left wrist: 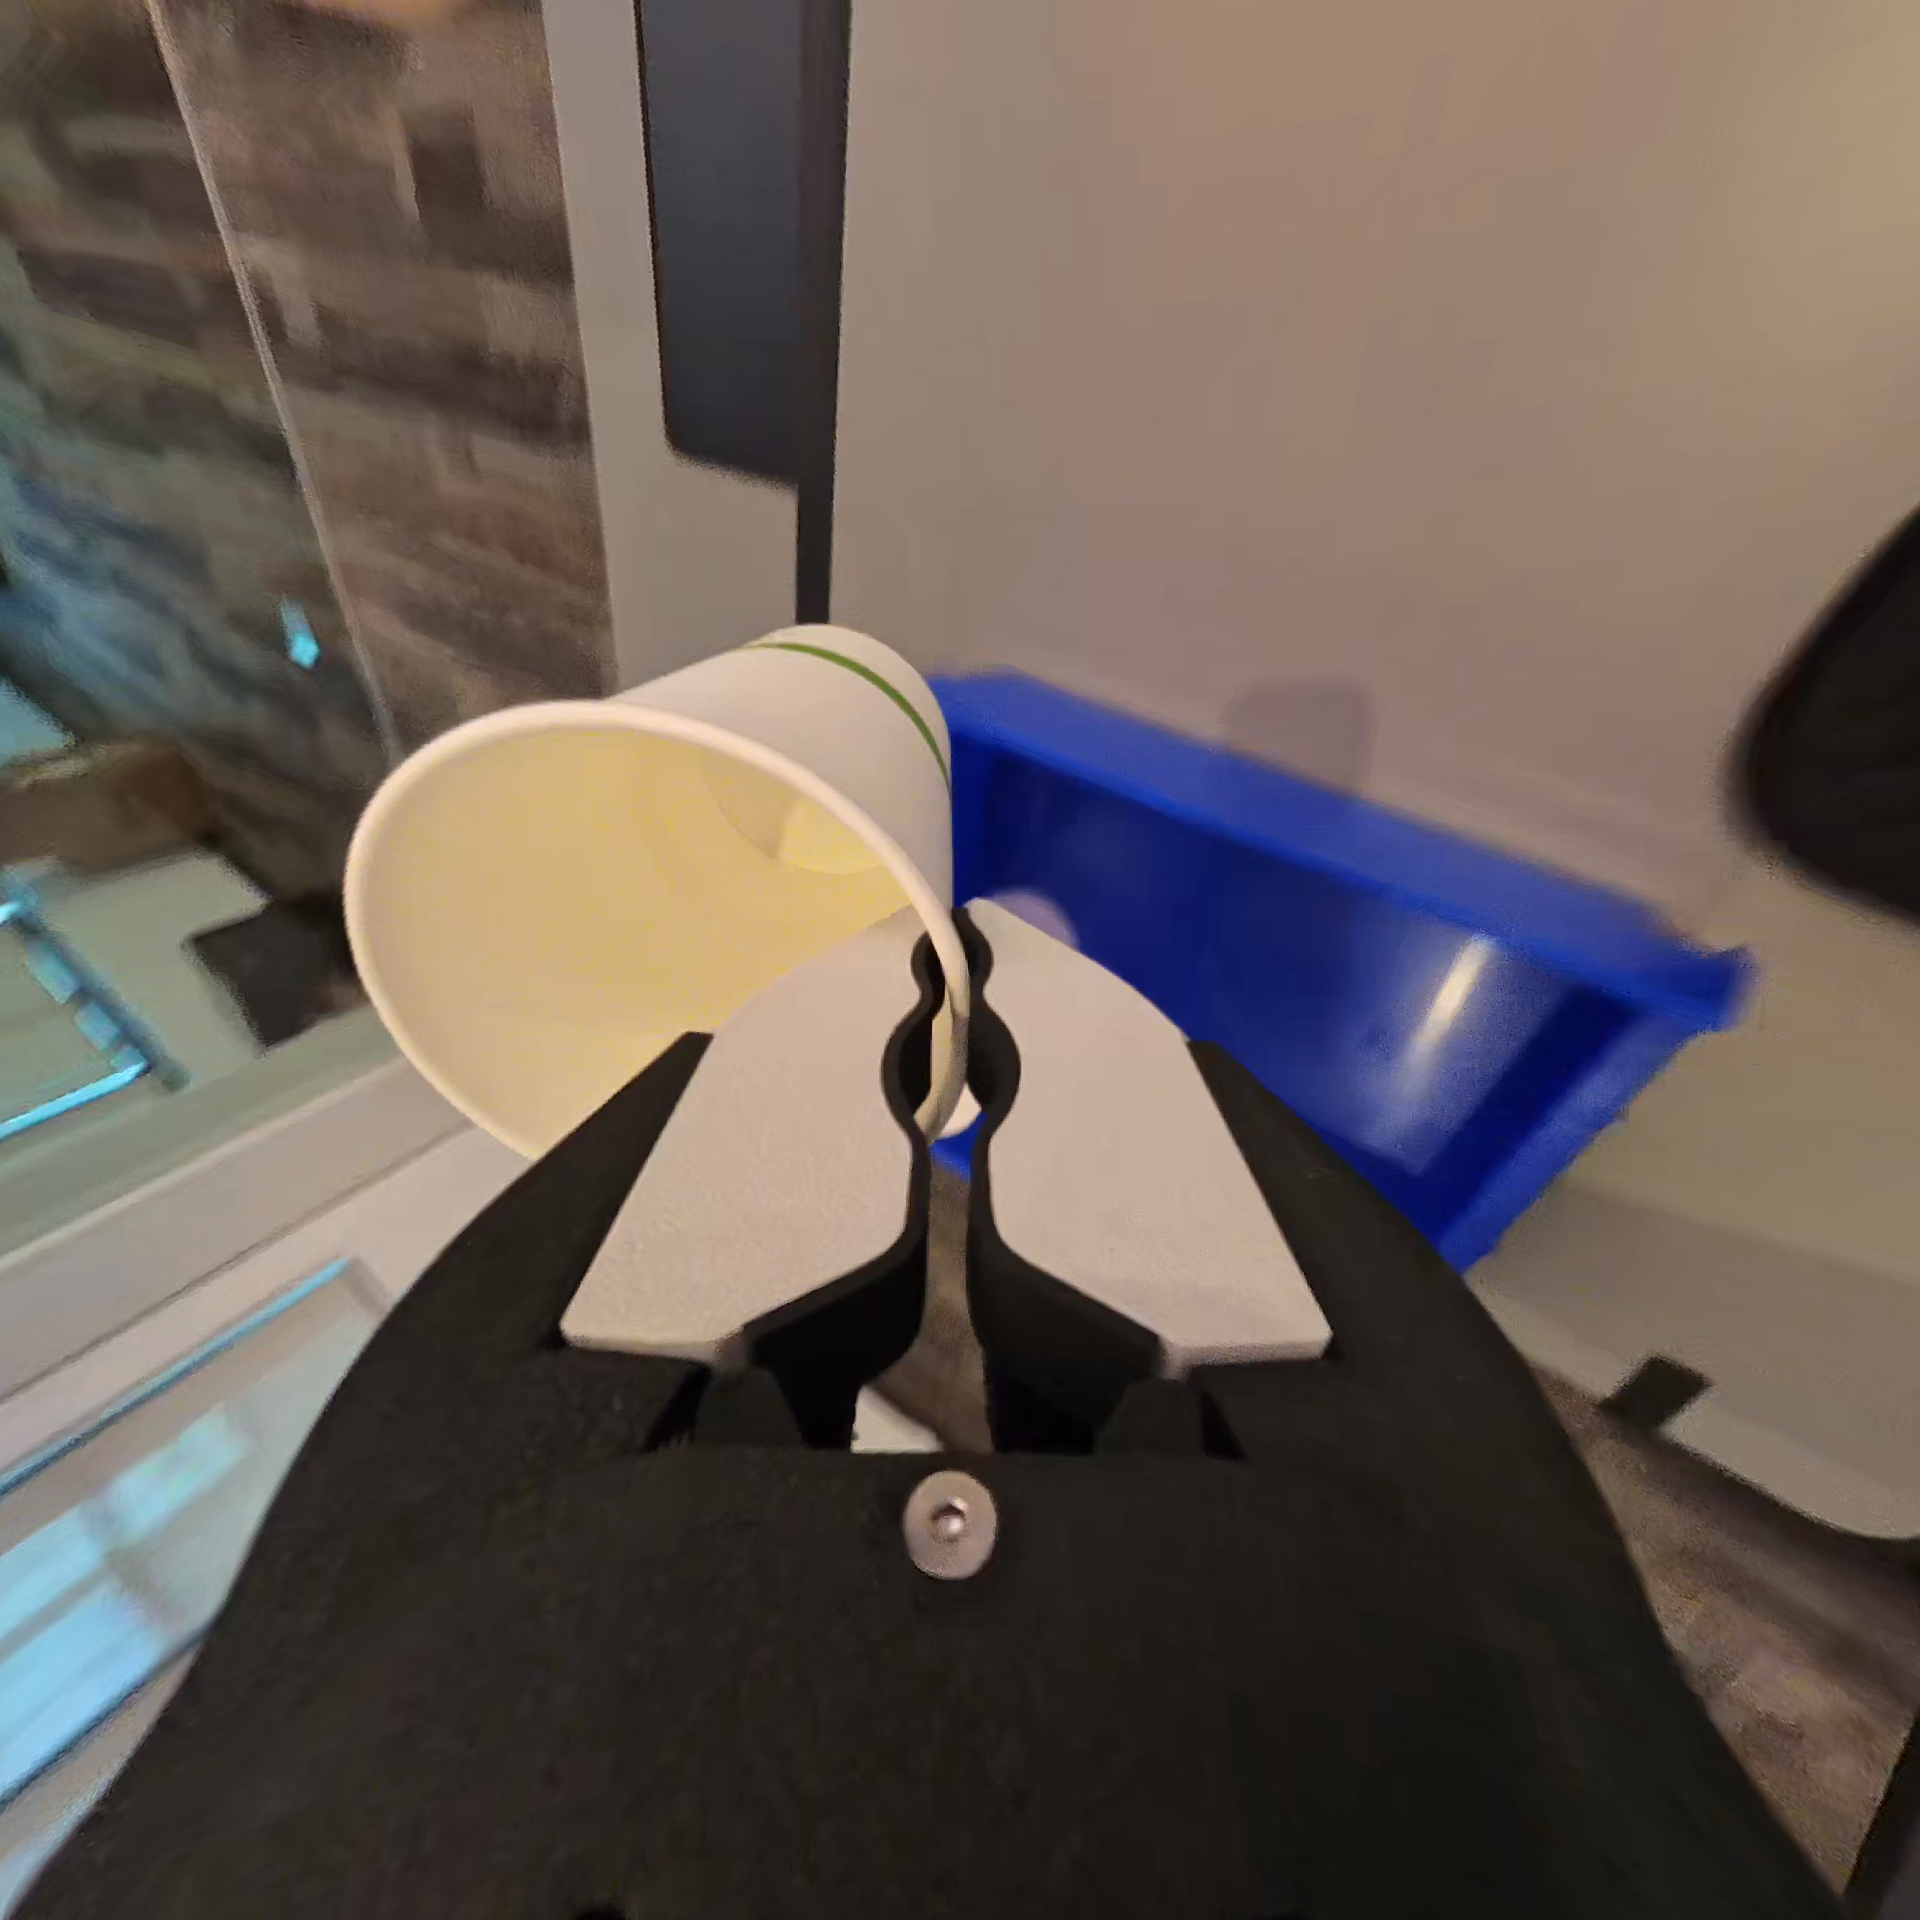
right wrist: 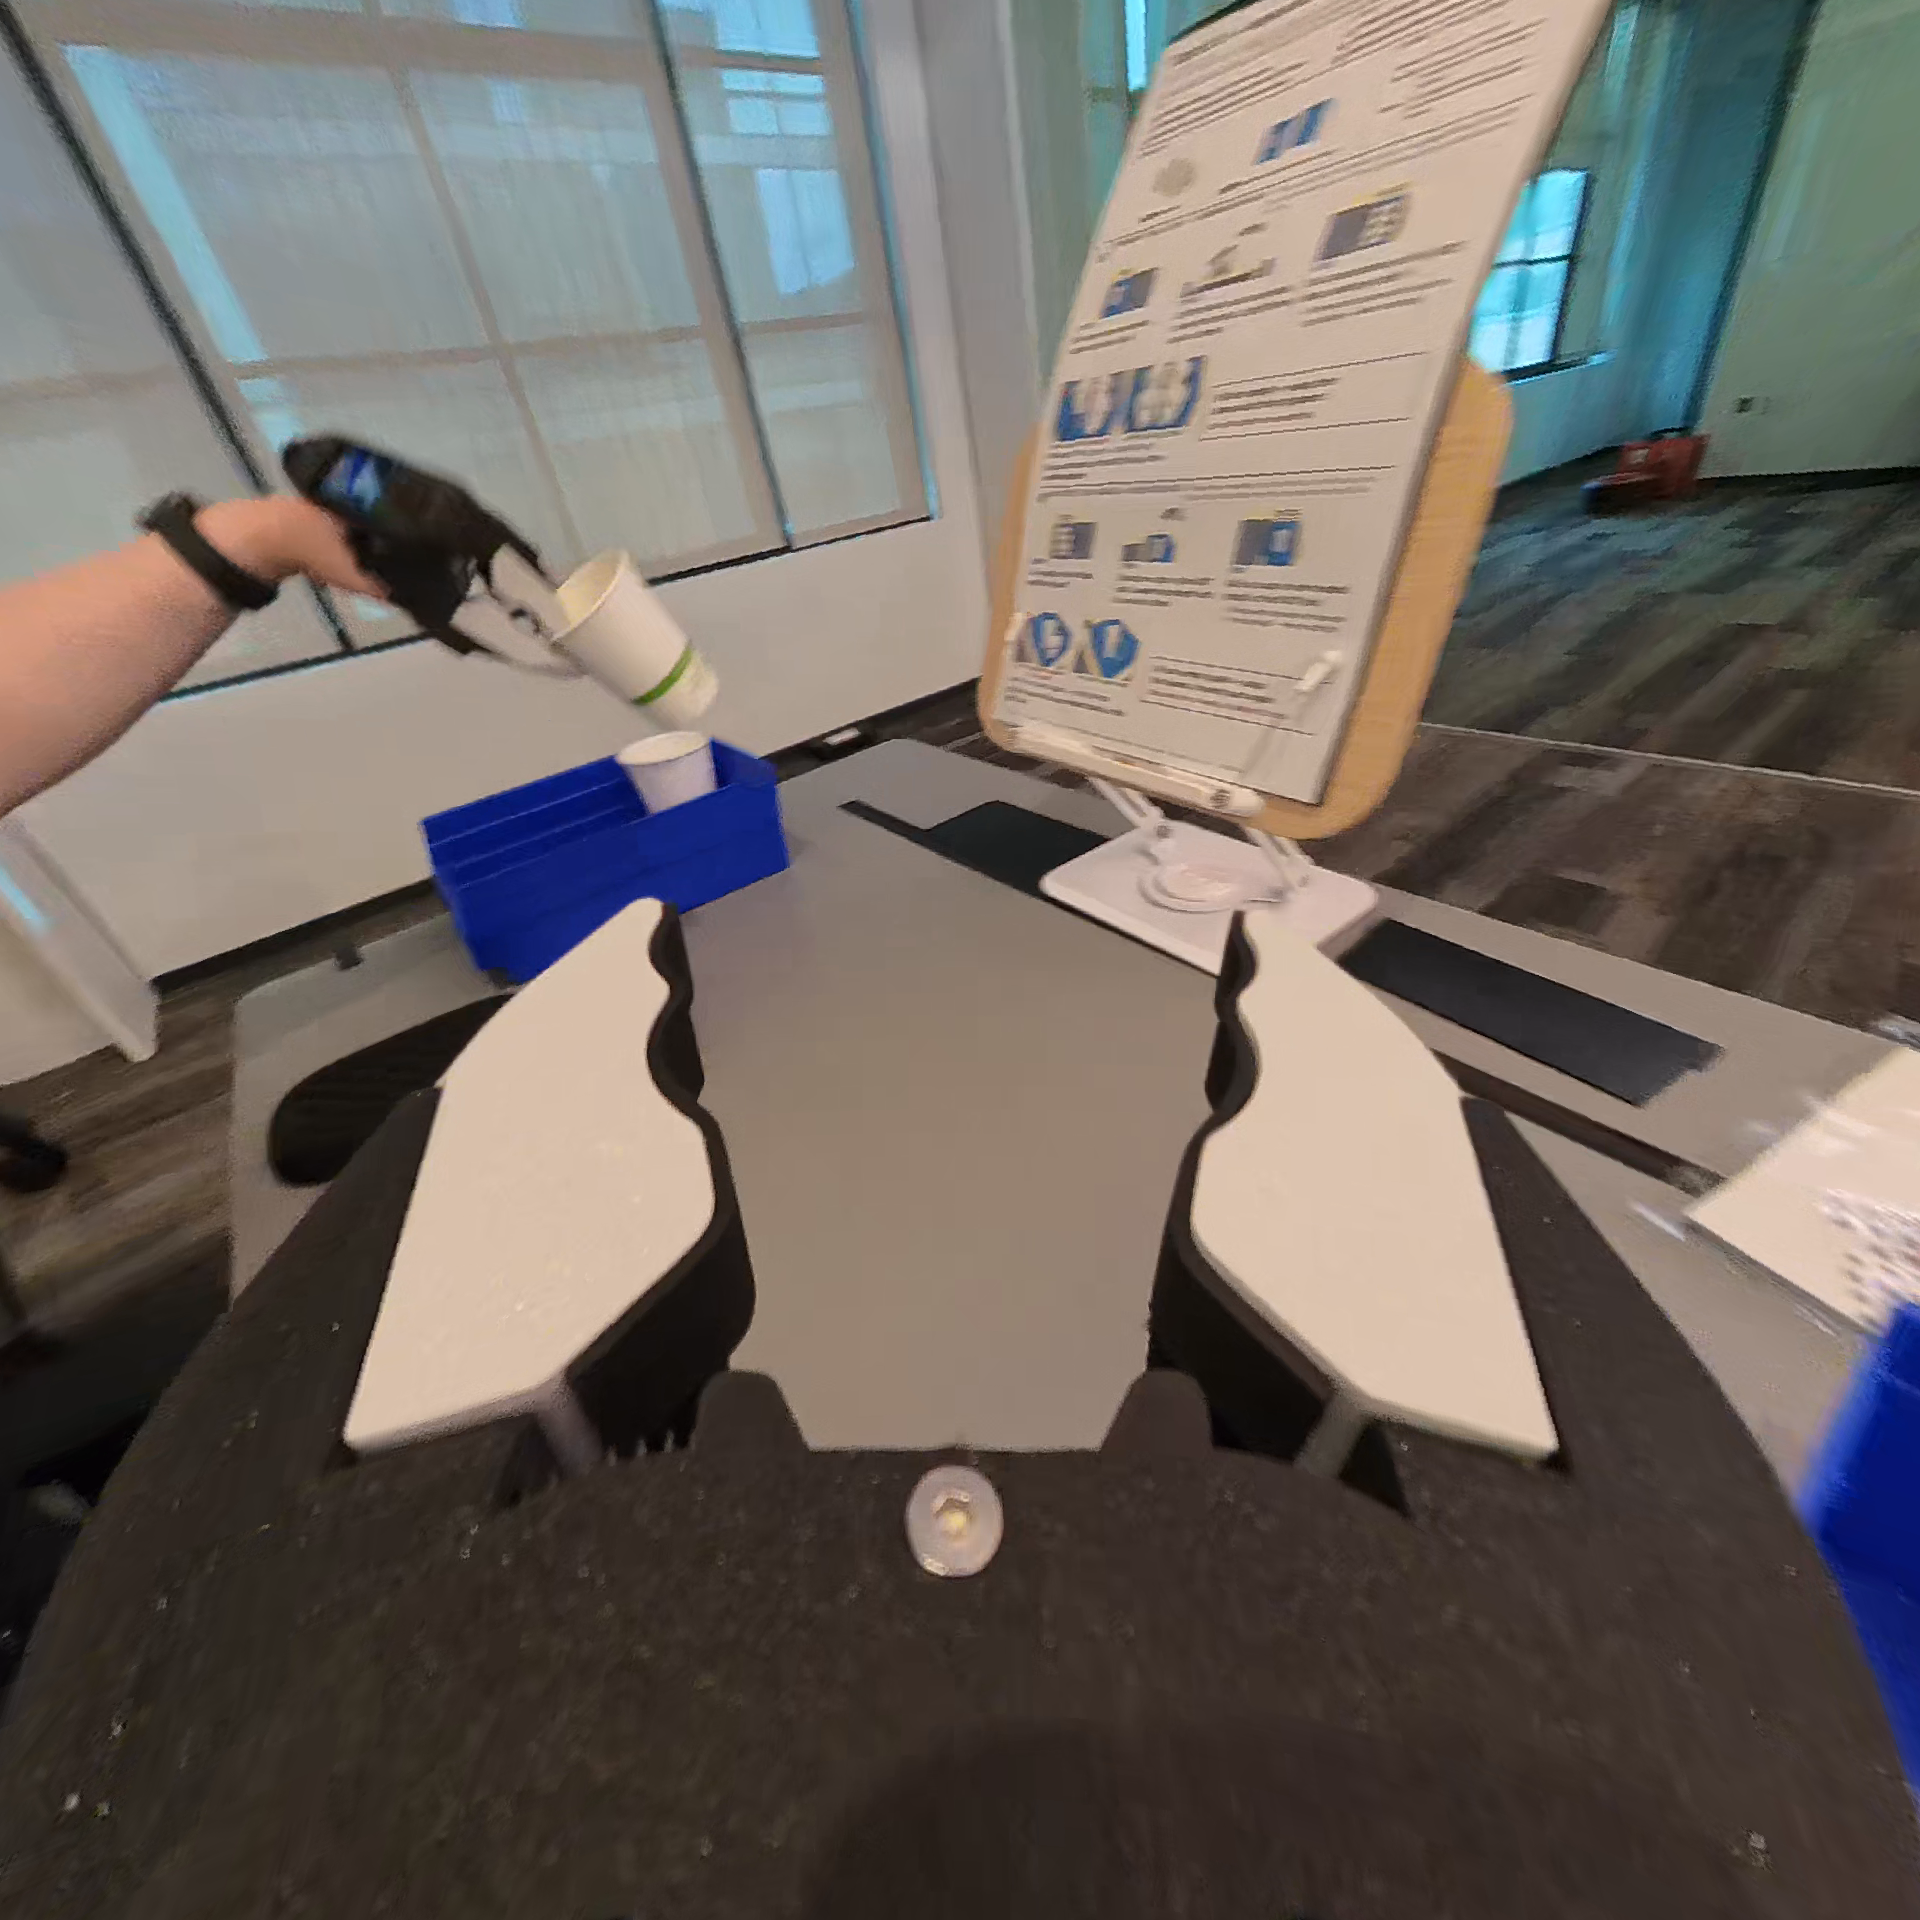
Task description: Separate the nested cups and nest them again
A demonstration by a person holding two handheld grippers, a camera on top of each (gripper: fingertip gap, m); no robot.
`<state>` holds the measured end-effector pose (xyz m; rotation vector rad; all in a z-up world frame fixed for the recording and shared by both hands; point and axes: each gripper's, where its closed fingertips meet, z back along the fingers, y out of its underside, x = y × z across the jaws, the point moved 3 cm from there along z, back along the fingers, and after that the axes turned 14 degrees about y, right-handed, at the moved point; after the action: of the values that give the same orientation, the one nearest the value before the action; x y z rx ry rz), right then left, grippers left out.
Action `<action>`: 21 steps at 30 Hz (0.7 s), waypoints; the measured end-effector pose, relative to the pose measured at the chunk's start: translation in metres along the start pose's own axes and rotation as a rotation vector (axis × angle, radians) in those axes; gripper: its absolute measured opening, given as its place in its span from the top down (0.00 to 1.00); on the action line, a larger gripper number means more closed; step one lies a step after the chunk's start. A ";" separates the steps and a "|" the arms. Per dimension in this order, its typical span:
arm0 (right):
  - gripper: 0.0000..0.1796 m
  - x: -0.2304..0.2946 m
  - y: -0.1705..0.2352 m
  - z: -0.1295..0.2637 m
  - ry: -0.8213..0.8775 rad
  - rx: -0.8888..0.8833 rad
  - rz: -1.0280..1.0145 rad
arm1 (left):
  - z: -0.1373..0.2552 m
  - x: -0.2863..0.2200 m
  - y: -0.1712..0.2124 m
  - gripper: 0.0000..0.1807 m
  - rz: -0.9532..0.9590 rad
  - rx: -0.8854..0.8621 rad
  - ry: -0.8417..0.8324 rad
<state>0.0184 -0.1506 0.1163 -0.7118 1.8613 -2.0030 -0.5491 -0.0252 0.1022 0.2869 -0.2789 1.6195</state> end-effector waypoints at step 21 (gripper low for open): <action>0.45 0.224 0.055 -0.099 -0.562 0.244 0.323 | 0.077 -0.201 -0.265 1.00 -0.711 -0.407 0.441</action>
<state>-0.2267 -0.1959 0.0908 -0.7483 1.2860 -1.5775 -0.2701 -0.2220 0.1057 -0.2657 -0.1355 0.8600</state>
